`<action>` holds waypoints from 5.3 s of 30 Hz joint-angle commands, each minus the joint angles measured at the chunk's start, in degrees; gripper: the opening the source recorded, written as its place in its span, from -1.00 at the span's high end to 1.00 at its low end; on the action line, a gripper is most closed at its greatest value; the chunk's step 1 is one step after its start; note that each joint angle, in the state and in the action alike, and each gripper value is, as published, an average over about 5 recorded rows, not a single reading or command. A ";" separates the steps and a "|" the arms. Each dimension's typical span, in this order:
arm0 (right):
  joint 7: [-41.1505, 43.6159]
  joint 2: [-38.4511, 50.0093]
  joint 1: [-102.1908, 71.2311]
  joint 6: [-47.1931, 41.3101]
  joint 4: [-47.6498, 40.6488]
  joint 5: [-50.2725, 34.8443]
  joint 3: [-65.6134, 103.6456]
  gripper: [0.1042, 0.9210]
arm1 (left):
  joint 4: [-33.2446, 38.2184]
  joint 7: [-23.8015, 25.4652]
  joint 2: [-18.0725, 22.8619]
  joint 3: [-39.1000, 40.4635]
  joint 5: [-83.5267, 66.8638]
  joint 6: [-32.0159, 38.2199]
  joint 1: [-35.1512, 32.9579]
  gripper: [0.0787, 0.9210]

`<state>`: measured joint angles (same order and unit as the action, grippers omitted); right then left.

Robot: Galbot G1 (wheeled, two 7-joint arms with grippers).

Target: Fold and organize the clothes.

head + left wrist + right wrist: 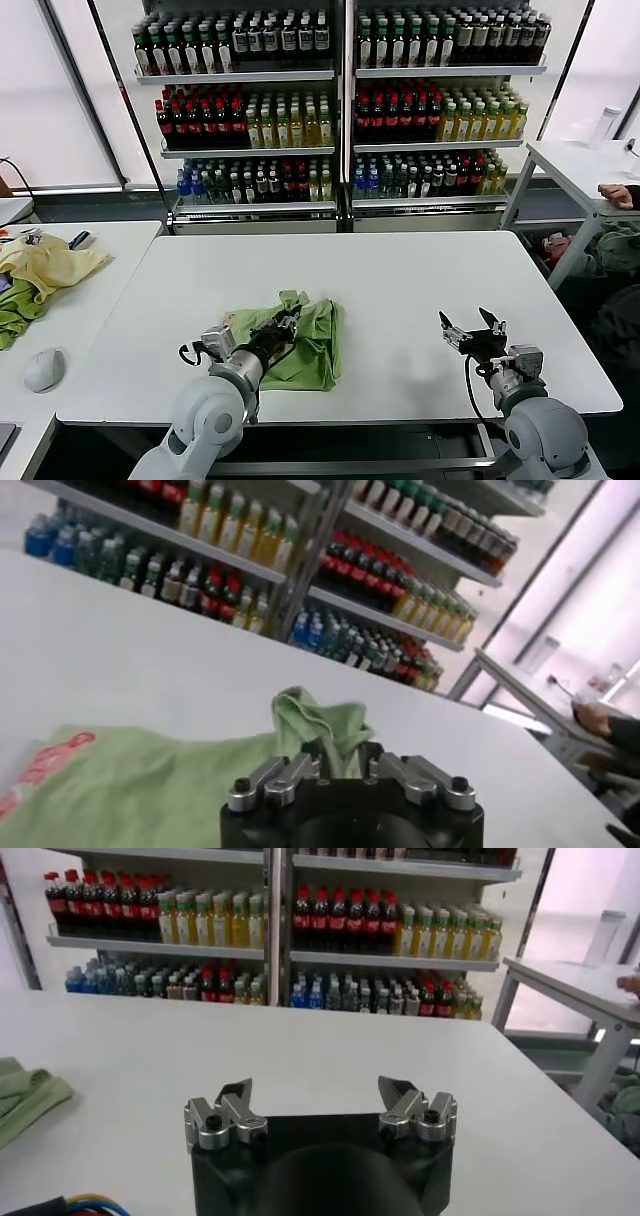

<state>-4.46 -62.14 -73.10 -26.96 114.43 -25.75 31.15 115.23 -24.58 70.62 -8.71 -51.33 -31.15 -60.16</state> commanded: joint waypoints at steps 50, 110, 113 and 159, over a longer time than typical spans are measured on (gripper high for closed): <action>-0.46 -1.15 -1.63 -0.77 3.09 1.39 0.42 -0.76 | -8.76 8.68 -3.00 -11.23 4.45 7.59 -12.11 -0.12; 0.24 -3.35 -3.69 0.67 8.09 0.42 3.15 -0.76 | -11.19 8.17 3.93 14.98 42.17 0.87 6.98 0.88; 0.31 -3.37 -3.93 0.66 8.21 0.39 3.61 -0.76 | -15.01 7.71 5.45 17.56 43.51 -0.34 10.05 0.88; -18.28 -25.15 20.61 2.34 -23.32 -1.78 -33.51 -0.76 | 4.51 2.51 -2.69 -14.48 31.90 14.71 -19.51 -0.77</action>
<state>-18.45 -81.73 -56.69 -24.67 99.16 -24.82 3.06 117.72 -21.87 68.82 -18.37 -19.98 -18.14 -73.54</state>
